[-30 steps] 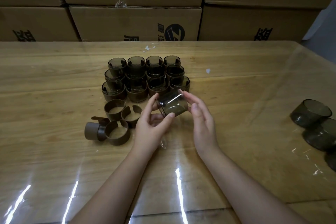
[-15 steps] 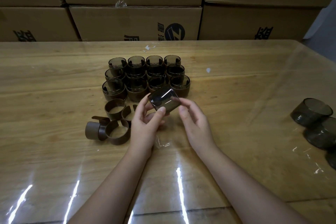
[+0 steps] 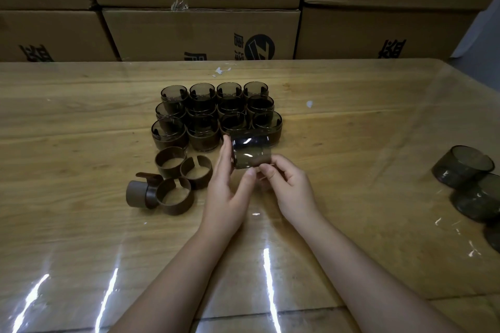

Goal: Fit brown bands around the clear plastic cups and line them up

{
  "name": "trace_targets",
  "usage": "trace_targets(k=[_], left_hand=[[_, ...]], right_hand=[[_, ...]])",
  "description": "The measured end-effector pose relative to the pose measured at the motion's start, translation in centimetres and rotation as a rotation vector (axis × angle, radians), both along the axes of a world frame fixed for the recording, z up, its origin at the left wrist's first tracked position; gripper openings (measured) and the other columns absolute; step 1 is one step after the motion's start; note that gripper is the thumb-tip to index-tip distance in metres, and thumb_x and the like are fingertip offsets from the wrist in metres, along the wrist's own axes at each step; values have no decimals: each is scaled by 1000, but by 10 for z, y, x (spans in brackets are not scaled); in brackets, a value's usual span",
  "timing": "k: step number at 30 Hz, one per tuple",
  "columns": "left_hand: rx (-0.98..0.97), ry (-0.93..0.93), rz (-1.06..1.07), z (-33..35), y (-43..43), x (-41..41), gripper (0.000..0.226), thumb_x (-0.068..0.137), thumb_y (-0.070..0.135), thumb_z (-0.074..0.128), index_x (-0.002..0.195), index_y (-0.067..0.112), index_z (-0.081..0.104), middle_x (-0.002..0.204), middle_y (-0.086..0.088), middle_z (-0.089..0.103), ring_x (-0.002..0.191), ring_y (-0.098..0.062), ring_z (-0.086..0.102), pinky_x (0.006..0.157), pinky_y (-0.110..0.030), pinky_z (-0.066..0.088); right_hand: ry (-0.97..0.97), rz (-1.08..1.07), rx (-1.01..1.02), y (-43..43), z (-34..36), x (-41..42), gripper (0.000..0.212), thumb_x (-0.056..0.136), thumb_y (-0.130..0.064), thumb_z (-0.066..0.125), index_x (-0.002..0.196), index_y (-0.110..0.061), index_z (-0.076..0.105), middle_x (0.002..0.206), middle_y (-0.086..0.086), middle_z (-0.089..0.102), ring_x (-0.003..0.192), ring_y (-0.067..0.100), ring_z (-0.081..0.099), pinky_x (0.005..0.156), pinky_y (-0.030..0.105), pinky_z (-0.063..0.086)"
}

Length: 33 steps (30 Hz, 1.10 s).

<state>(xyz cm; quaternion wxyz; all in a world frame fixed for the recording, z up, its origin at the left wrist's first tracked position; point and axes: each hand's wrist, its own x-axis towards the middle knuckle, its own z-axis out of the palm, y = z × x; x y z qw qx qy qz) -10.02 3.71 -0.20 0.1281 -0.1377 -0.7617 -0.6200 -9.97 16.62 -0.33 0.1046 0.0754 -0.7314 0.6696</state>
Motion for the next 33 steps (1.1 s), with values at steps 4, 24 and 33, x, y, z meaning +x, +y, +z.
trace_targets(k=[4,24,33], left_hand=[[-150,81,-36,-2,3,4,80,87,44,48,152,10,16,157,-4,27,145,-13,25,117,-41,27],[-59,84,99,-2,2,1,69,84,49,49,144,23,28,143,6,45,134,-6,41,109,-24,35],[-146,187,55,-4,4,2,69,89,38,50,149,20,21,152,3,33,141,-12,34,113,-35,34]], right_hand=[[-29,-104,-12,4,-4,-4,16,89,-31,57,87,-40,70,87,-11,72,88,9,65,83,35,52],[9,46,-49,-5,4,6,16,87,-27,59,87,-37,72,89,-13,73,89,3,66,83,24,53],[-66,-54,-54,1,-1,0,15,90,-30,57,92,-34,71,92,-4,73,90,11,65,85,36,51]])
